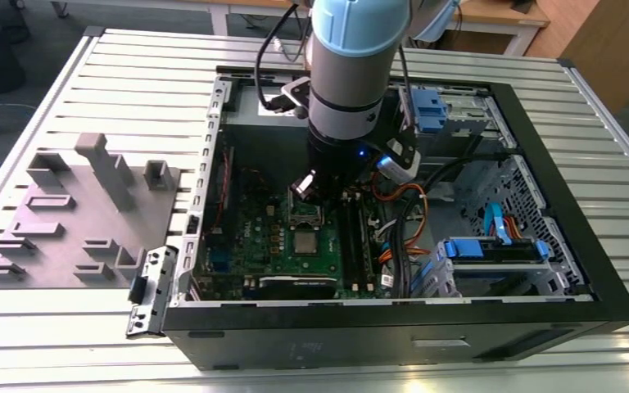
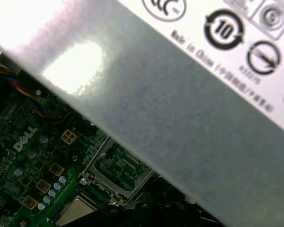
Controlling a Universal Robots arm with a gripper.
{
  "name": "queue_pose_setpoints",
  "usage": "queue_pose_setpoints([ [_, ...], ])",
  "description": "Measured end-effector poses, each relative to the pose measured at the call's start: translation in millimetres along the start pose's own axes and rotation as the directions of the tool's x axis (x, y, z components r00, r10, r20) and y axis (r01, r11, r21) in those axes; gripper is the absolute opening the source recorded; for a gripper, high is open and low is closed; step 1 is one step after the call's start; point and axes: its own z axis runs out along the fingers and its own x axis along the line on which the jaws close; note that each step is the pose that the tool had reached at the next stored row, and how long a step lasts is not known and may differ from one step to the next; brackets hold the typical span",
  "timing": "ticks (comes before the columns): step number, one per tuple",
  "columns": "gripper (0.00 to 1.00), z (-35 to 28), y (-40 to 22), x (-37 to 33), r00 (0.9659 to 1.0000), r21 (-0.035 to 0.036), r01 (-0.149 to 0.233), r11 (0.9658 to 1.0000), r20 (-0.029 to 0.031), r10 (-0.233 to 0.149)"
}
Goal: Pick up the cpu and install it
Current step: 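Close the cpu cover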
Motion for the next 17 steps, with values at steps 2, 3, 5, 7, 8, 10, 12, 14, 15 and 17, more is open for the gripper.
queue_pose_setpoints([
  [2,0.11,0.1,0.0,0.0,1.0000,0.0000,0.000,1.0000,0.0001,0.000],
  [3,0.11,0.6,0.1,0.0,1.0000,-0.0002,0.000,1.0000,0.0004,0.000],
  [5,0.11,1.3,0.2,0.0,1.0000,0.0000,0.000,1.0000,0.0001,0.000],
  [7,0.11,1.3,0.2,0.0,1.0000,0.0001,0.000,1.0000,-0.0001,0.000],
  [8,0.11,1.4,0.3,0.0,1.0000,0.0001,0.000,1.0000,0.0000,0.000],
  [10,0.11,1.5,0.5,0.2,1.0000,0.0001,0.000,1.0000,0.0002,0.000],
  [12,0.11,1.5,0.7,0.4,1.0000,0.0000,0.000,1.0000,0.0004,0.000],
  [14,0.11,1.2,0.6,0.6,1.0000,-0.0001,0.000,1.0000,0.0007,0.000],
  [15,0.11,1.0,0.6,0.7,1.0000,-0.0001,0.000,1.0000,0.0008,0.000],
  [17,0.11,0.0,0.7,0.8,1.0000,0.0000,0.000,1.0000,0.0005,0.000],
])
